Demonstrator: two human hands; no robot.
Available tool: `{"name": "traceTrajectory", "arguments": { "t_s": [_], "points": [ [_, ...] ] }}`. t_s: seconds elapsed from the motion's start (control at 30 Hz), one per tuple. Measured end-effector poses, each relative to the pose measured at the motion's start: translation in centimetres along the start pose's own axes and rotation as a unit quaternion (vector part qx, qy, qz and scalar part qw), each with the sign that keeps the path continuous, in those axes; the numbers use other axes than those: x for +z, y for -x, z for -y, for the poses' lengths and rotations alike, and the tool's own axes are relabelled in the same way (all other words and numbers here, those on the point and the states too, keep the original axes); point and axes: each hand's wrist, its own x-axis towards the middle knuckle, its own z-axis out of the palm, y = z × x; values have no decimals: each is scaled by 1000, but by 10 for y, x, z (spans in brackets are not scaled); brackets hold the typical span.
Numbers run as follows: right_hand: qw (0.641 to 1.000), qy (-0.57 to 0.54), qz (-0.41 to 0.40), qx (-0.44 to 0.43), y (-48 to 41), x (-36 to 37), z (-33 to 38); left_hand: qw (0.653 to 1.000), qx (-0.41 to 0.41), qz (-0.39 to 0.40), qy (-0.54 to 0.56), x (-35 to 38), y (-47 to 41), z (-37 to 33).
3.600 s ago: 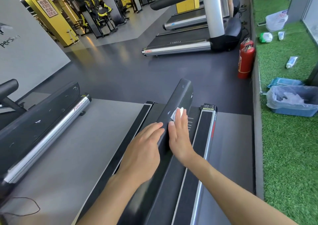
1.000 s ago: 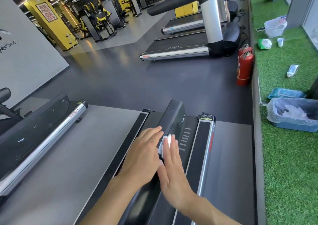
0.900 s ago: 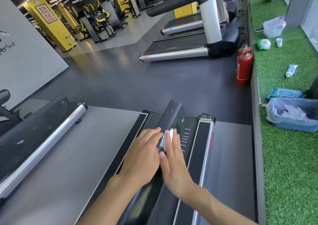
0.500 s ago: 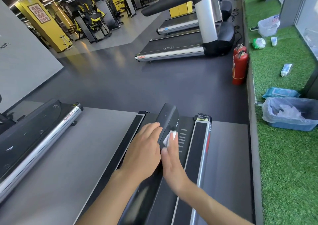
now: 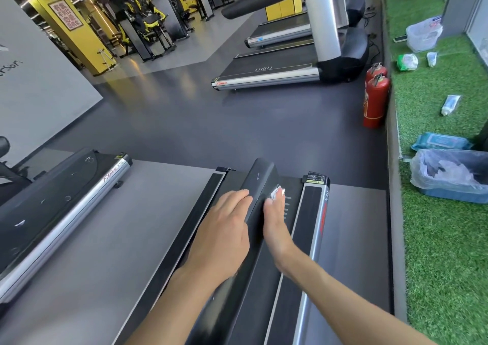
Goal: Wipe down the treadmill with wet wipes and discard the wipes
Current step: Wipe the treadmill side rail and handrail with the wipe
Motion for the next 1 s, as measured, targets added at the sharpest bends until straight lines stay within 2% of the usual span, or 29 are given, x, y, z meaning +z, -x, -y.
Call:
{"name": "traceTrajectory", "arguments": {
  "t_s": [0.2,0.33,0.4,0.5,0.6,0.7,0.77,0.9,1.0],
  "points": [
    [988,105,44,-108,48,12,-26,1000,-7,3,8,-1,-1,-2],
    [988,113,-8,-103,-1,2,-7,1000,-6,-5,11,0,-2,-1],
    [987,119,-11,-110,4,6,-7,1000,-12,-4,11,1,-1,-1],
    [964,193,12,-185,37,16,-18,999,-19,-19,17,0,-1,-2],
    [949,229,-7,-216,18,10,-15,999,-9,-27,25,0,-1,-2],
    [964,199,-41,-170,-21,1,4,999,-6,-18,26,1,0,0],
    [974,174,-33,-140,-16,4,5,999,-11,-16,28,1,0,0],
    [960,200,14,-193,25,7,-10,999,-19,-12,26,-1,-2,-2],
    [976,167,1,-138,-7,2,5,1000,-15,-5,17,0,-1,-1]
  ]
}}
